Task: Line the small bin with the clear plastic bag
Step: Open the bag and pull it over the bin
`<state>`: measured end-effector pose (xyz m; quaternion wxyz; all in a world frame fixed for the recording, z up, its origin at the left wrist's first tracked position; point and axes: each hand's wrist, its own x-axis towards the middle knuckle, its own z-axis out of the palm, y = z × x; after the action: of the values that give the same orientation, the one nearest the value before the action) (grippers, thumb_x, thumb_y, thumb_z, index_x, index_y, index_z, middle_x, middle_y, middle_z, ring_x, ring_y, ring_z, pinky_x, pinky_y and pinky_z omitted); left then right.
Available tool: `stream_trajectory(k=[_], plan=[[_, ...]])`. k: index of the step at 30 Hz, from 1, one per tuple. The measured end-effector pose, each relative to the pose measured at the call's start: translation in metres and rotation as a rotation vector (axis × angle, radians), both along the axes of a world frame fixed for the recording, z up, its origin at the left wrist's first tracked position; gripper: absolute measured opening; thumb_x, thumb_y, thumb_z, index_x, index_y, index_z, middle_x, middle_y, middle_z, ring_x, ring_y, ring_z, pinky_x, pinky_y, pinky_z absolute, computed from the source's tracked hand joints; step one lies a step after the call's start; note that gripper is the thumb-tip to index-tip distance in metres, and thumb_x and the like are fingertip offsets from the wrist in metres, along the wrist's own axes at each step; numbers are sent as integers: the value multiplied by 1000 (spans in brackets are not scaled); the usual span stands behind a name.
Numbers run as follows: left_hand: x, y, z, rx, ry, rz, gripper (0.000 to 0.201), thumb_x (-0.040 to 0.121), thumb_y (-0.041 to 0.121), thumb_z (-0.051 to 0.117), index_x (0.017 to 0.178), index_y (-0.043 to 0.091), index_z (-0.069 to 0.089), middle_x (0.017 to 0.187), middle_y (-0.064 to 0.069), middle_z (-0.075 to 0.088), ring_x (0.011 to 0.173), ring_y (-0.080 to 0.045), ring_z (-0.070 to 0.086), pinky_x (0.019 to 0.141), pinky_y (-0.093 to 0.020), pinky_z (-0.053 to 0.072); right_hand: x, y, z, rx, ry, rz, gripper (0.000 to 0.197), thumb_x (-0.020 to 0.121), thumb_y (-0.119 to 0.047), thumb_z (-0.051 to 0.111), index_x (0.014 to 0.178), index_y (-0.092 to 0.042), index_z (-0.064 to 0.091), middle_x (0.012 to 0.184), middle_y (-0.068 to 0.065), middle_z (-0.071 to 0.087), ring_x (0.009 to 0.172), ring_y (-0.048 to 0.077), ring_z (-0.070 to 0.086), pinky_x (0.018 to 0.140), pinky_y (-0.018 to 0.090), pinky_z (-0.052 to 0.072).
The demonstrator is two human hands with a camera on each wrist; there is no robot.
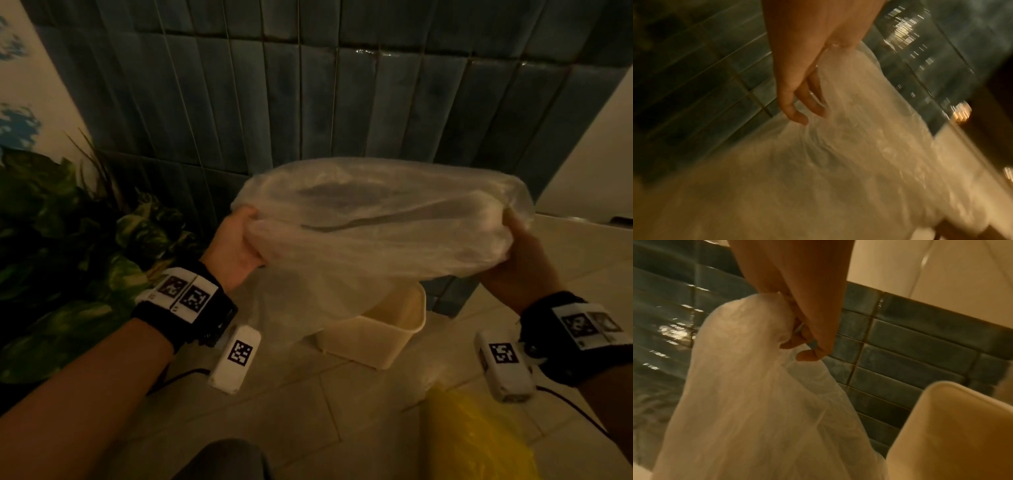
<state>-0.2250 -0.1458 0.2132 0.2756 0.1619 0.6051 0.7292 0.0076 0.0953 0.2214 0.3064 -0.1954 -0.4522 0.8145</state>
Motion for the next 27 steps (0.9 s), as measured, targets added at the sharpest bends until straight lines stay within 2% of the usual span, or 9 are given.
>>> stream_trajectory(k=[3, 6, 10, 14, 16, 19, 22, 24, 27], plan=[[-1, 4, 7, -123, 271, 26, 65, 92, 25, 54, 147, 25, 20, 137, -4, 46, 120, -18, 52, 95, -40, 48, 3, 0, 21, 78, -14, -30, 43, 98, -47, 31, 125, -27, 58, 116, -2, 69, 104, 14, 67, 77, 30, 57], [-2, 10, 26, -75, 622, 38, 94, 85, 14, 65, 145, 44, -2, 139, -3, 41, 124, -17, 46, 100, -35, 45, 6, 7, 36, 146, 27, -55, 48, 99, -48, 28, 137, -25, 47, 129, 0, 62, 116, 16, 61, 84, 32, 55], [-6, 22, 55, -175, 1048, 6, 69, 88, 1, 53, 136, 45, 28, 153, -7, 25, 141, -19, 23, 117, -41, 25, 13, 10, 55, 155, 109, -63, 53, 99, -49, 24, 140, -20, 44, 130, 4, 61, 118, 20, 59, 86, 37, 55], [-7, 31, 77, -220, 1061, -6, 58, 88, -10, 40, 117, 39, 53, 156, -6, 19, 143, -20, 21, 112, -22, 18, 18, 14, 78, 229, 132, -135, 49, 100, -42, 28, 140, -17, 42, 138, 6, 54, 123, 21, 55, 96, 38, 50], [-10, 32, 87, -208, 1088, 19, 55, 88, -11, 38, 128, 23, 52, 154, -8, 24, 141, -19, 26, 111, -18, 18, 21, 15, 86, 311, 141, -196, 48, 100, -33, 37, 143, -11, 36, 138, 6, 53, 123, 21, 54, 95, 35, 51], [-11, 37, 100, -234, 1213, 28, 57, 89, -9, 41, 142, 11, 34, 153, -10, 26, 141, -20, 26, 113, -17, 16, 24, 14, 94, 537, 16, -359, 47, 96, -12, 46, 140, -3, 33, 106, -19, 66, 104, 1, 64, 69, 11, 52], [-7, 41, 102, -249, 1294, -41, 67, 89, -8, 45, 148, 13, 19, 157, -5, 15, 143, -13, 18, 112, -14, 11, 36, 18, 88, 668, -39, -418, 51, 85, -23, 62, 128, -17, 36, 120, -3, 55, 119, 27, 55, 73, 27, 57], [-5, 42, 93, -281, 1329, -154, 76, 87, -6, 49, 149, 23, 14, 159, 1, 4, 143, -8, 12, 112, -16, 13, 45, 20, 80, 753, -144, -379, 63, 68, -39, 71, 120, -32, 36, 132, 5, 46, 120, 29, 52, 88, 40, 55], [-5, 36, 74, -355, 1389, -300, 65, 83, -7, 50, 136, 26, 32, 155, 0, 3, 135, -11, 22, 107, -21, 31, 51, 21, 69, 820, -218, -406, 64, 79, -18, 69, 123, -39, 28, 134, 8, 41, 118, 24, 52, 95, 44, 50]])
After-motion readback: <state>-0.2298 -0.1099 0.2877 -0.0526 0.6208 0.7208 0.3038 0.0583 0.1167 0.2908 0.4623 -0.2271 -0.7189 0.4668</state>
